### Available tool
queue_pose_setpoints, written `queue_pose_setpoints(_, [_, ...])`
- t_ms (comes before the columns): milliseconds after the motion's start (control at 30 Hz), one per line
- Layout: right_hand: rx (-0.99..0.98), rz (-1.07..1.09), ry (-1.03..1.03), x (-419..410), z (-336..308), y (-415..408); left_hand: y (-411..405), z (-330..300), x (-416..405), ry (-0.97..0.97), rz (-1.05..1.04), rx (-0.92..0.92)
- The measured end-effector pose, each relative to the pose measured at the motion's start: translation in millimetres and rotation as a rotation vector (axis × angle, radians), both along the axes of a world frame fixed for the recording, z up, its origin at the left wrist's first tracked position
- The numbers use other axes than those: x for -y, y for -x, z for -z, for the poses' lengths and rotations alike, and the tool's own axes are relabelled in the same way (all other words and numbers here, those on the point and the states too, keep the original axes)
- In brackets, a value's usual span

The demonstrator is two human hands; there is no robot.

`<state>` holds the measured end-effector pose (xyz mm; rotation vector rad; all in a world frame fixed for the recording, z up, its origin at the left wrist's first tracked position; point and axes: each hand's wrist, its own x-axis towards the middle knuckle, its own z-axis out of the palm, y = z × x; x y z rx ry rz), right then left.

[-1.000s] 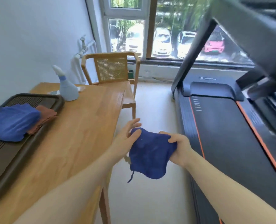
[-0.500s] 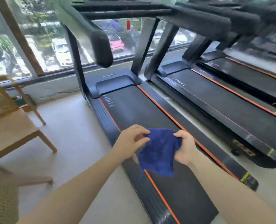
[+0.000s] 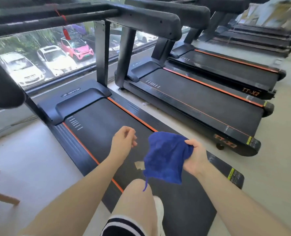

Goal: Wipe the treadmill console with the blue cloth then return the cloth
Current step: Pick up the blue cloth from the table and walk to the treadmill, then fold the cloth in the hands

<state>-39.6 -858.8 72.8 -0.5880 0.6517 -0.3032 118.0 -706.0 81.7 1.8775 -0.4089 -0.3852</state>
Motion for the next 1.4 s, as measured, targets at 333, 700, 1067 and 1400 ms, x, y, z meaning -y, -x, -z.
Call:
queue_pose_setpoints(333, [-0.065, -0.147, 0.023, 141.3, -45.2, -174.6, -134.3, -56.8, 160.0, 0.013, 0.21, -0.123])
queue_pose_setpoints(700, [0.169, -0.576, 0.279, 216.6, -221.2, -340.8, -249.2, -220.2, 219.8, 0.229, 0.217, -0.405])
queue_pose_setpoints(1067, [0.097, -0.658, 1.023, 226.1, -309.3, -509.1, -358.3, -301.3, 206.6, 0.325, -0.225, -0.276])
queue_pose_setpoints(1400, [0.312, -1.293, 0.427, 179.1, -298.9, -615.4, -444.8, -302.0, 167.6, 0.503, -0.632, -0.319])
